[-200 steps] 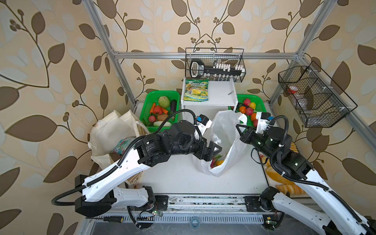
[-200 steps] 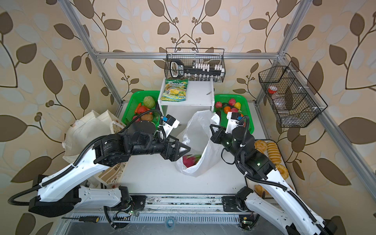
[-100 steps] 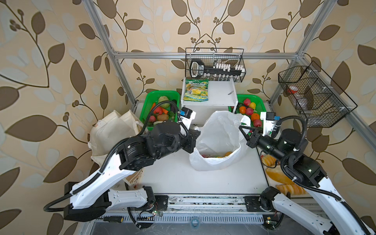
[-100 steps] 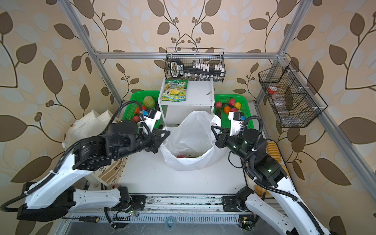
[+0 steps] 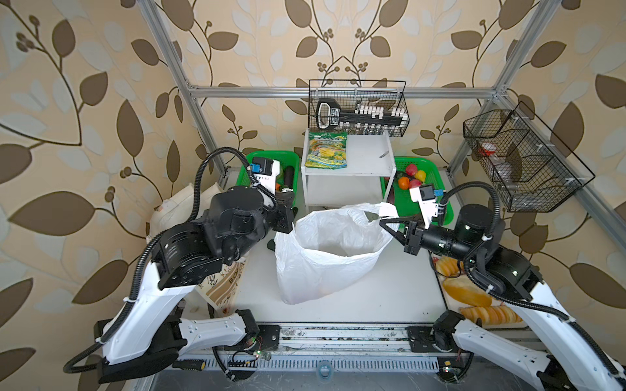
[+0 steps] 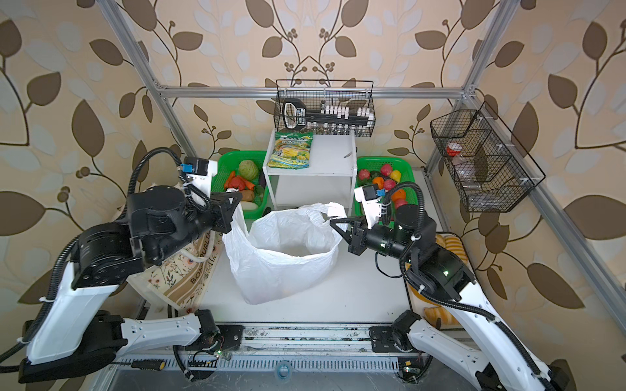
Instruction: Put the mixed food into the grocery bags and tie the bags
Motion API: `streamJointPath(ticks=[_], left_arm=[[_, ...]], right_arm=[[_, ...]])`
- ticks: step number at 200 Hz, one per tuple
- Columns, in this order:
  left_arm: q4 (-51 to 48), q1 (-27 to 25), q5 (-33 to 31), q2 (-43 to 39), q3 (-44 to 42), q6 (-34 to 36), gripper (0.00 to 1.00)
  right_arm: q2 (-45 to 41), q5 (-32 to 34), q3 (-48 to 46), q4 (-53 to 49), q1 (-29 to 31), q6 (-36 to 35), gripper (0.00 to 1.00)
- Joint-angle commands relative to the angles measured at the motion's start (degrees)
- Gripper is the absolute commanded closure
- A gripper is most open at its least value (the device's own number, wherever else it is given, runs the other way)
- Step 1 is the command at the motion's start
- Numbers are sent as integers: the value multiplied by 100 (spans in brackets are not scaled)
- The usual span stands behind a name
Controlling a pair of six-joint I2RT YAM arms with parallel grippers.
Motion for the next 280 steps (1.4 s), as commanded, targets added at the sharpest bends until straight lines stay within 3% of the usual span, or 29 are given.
streamJointPath(ticks=[1,37,64,82,102,116,140,184,225,253,280], left_arm=[[176,861,1088,-42,-303,-226,100],[472,1400,1765,9,-615,-283,100],[498,1488,1837,78,-632,-274,100],[531,1525,1835,46,-670,-246,100],[546,1550,1817,39,-720,-248,100],[544,1546,1865,45,-729,-255,100],[616,1549,1939,-5,-798,-265,100],[700,1553,2004,-75,-957,-317,100],[770,1555,2085,-89,-1011,-327,100],[764,1553,2118,-122,-1011,-316,100],[746,1557,2116,-207,-1051,-325,100]], right_arm=[[103,-449,-174,350,53,-187,93],[8,-484,-394,761,-85,-840,56],[-255,-714,-698,1116,-716,-1232,42],[-453,-1211,-1123,1723,-1346,-1292,34],[-432,-2399,-1550,2544,-1805,-1216,27],[-248,-2922,-1590,2718,-1807,-1271,26],[122,-2865,-1423,2734,-1682,-896,27],[489,-2109,-836,2606,-1417,-236,47],[688,-1707,-198,1882,-722,-894,43],[918,-1343,74,1427,-441,-987,56],[960,-1095,199,1109,-406,-970,55]])
